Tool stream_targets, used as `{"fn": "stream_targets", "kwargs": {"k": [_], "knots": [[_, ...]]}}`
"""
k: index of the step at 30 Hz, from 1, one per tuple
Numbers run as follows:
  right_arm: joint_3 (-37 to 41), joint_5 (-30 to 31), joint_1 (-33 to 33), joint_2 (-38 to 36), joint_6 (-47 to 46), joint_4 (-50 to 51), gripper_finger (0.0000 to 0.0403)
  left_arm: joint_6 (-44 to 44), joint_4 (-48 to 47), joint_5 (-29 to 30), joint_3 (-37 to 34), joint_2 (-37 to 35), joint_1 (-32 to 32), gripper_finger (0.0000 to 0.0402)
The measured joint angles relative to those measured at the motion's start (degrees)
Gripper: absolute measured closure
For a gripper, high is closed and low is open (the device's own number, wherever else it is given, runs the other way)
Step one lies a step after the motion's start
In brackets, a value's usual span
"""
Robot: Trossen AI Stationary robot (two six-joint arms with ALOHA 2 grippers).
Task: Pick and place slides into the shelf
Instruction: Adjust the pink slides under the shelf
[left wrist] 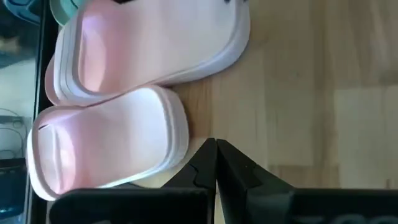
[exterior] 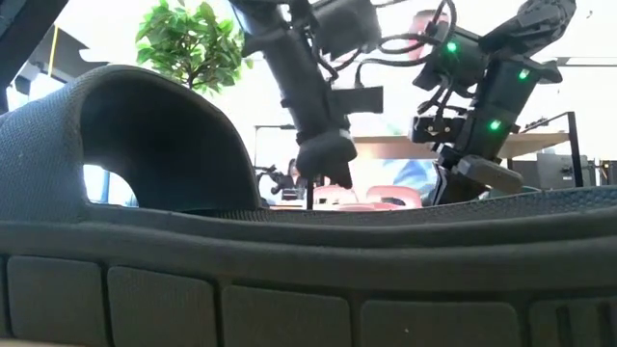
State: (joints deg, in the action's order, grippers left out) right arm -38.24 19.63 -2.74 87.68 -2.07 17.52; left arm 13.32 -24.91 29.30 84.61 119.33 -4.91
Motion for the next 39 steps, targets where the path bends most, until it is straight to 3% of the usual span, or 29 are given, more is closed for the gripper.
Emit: {"fn": "stream_targets", "kwargs": {"k": [13, 20, 39], "knots": [[0.1, -0.4, 2.7, 0.0, -1.5, -2.4, 0.0402, 7.8, -1.0, -7.2, 0.2, 0.0, 0.7, 0.0402], [0.1, -0.3, 5.4, 0.1, -1.4, -5.9, 0.0402, 10.0, -4.1, -7.8, 0.2, -0.3, 3.5, 0.0402], [0.0, 2.0, 7.9, 0.2, -5.2, -2.8, 0.0403, 13.4, -12.5, -7.7, 0.2, -2.3, 8.8, 0.0402]]}}
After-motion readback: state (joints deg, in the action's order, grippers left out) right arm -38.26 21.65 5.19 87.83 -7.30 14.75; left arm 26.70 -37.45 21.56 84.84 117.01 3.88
